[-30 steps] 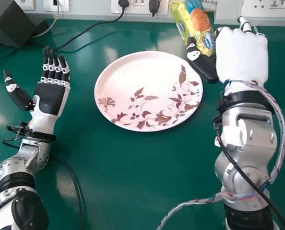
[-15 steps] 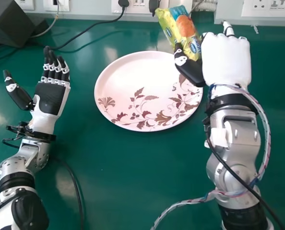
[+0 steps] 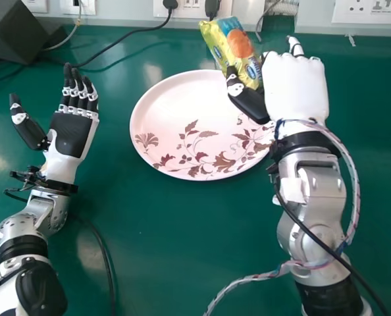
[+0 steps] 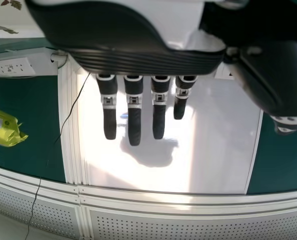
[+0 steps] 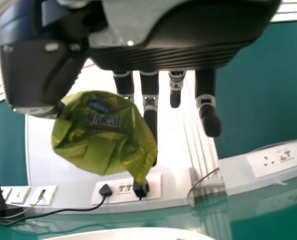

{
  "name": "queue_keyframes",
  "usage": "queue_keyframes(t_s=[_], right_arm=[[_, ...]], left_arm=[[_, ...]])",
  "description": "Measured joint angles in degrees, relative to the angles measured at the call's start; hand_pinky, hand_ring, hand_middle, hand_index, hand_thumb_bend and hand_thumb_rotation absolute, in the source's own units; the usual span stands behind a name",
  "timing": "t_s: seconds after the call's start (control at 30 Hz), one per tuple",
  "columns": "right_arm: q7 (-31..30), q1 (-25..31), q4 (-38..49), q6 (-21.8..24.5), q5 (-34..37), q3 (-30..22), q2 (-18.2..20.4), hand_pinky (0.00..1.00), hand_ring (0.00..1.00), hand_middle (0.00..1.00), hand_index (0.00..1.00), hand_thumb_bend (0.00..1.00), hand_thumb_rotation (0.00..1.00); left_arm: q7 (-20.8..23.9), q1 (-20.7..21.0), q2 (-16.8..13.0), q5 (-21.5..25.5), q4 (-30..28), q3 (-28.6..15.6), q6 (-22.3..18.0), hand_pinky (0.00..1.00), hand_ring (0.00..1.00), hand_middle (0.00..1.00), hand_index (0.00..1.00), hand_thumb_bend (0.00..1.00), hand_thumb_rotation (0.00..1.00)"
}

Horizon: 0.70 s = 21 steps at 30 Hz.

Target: Pick up biscuit and place it in the plate

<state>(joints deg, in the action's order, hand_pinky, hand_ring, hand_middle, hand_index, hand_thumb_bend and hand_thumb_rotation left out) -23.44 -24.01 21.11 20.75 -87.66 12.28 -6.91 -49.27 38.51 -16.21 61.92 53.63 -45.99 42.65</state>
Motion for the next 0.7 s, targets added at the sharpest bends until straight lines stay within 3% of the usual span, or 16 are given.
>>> queue_keyframes(t_s=[0.23, 0.7], right_arm=[[2.43, 0.39, -1.47, -1.68, 4.08, 0.89, -1.06, 0.11, 0.27, 0.47, 0.43, 0.53, 0.00], [4.35, 0.71, -3.87, -11.21, 19.81, 0.84, -9.95, 0.12, 0.27, 0.47, 0.43, 0.53, 0.00]], left_arm=[[0.23, -0.05, 0.19, 0.00, -0.88, -0.06, 0.00, 0.82, 0.79, 0.87, 0.97, 0.92, 0.49], [0.14, -0.13, 0.18, 0.00, -1.02, -0.07, 0.17, 0.82, 0.79, 0.88, 0.98, 0.90, 0.47]])
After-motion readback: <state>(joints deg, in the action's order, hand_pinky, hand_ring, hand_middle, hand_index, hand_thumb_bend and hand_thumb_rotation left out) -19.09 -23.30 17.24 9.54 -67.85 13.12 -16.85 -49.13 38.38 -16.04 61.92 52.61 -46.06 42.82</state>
